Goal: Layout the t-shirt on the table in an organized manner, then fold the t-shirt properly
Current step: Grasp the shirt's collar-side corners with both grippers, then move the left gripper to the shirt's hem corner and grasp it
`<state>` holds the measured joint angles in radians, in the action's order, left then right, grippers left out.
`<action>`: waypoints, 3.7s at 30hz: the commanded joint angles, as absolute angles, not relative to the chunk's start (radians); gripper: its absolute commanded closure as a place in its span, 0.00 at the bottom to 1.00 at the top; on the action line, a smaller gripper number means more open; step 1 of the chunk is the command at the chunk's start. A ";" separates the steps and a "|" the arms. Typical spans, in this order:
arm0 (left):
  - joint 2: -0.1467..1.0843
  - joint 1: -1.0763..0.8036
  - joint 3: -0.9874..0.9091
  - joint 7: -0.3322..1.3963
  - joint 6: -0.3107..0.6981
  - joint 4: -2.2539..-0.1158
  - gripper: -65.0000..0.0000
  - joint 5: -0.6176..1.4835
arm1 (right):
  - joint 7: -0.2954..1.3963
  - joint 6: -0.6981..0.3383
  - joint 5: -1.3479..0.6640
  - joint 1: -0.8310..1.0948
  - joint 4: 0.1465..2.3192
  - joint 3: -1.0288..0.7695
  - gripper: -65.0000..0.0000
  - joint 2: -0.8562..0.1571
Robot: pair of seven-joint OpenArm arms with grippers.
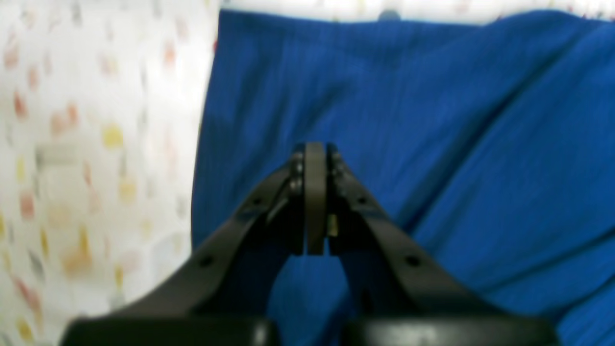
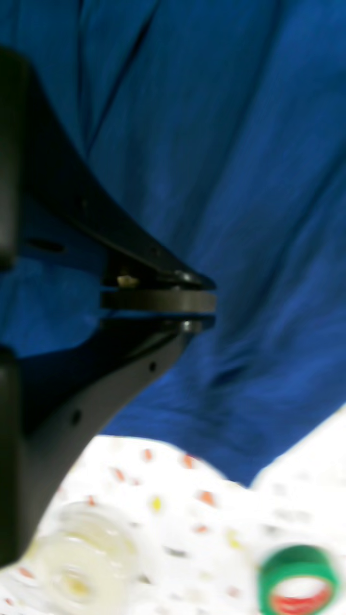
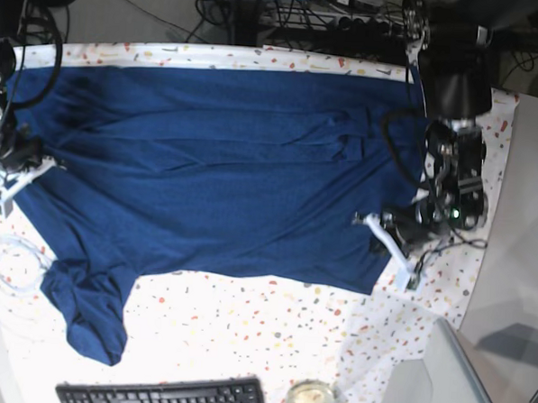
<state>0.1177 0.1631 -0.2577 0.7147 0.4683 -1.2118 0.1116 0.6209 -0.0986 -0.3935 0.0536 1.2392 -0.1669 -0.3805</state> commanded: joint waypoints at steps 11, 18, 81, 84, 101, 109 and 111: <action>0.127 -0.027 -0.286 0.699 0.464 -1.293 1.00 0.119 | 0.487 -0.101 -0.400 0.036 1.061 -0.174 0.98 -0.400; 0.127 -0.133 -0.285 0.561 0.461 -1.282 1.00 0.113 | 0.466 -0.101 -0.398 0.051 1.055 -0.173 0.98 -0.401; 0.038 -0.455 -0.470 0.593 0.463 -1.727 1.00 0.119 | 0.679 -0.094 -0.398 0.395 1.577 -0.292 0.98 -0.329; 0.027 -0.435 -0.473 0.673 0.463 -1.808 1.00 0.119 | 0.734 -0.093 -0.398 0.372 1.647 -0.315 0.98 -0.335; 0.156 0.070 -0.280 0.766 0.463 -1.372 1.00 0.111 | 0.782 -0.101 -0.400 -0.110 1.322 -0.285 0.97 -0.334; 0.185 0.360 -0.246 0.665 0.461 -0.970 1.00 0.111 | 0.562 -0.101 -0.400 -0.142 1.211 -0.246 0.90 -0.352; 0.185 0.387 -0.246 0.596 0.461 -0.915 0.76 0.111 | 0.529 -0.101 -0.400 -0.191 1.096 -0.243 0.76 -0.374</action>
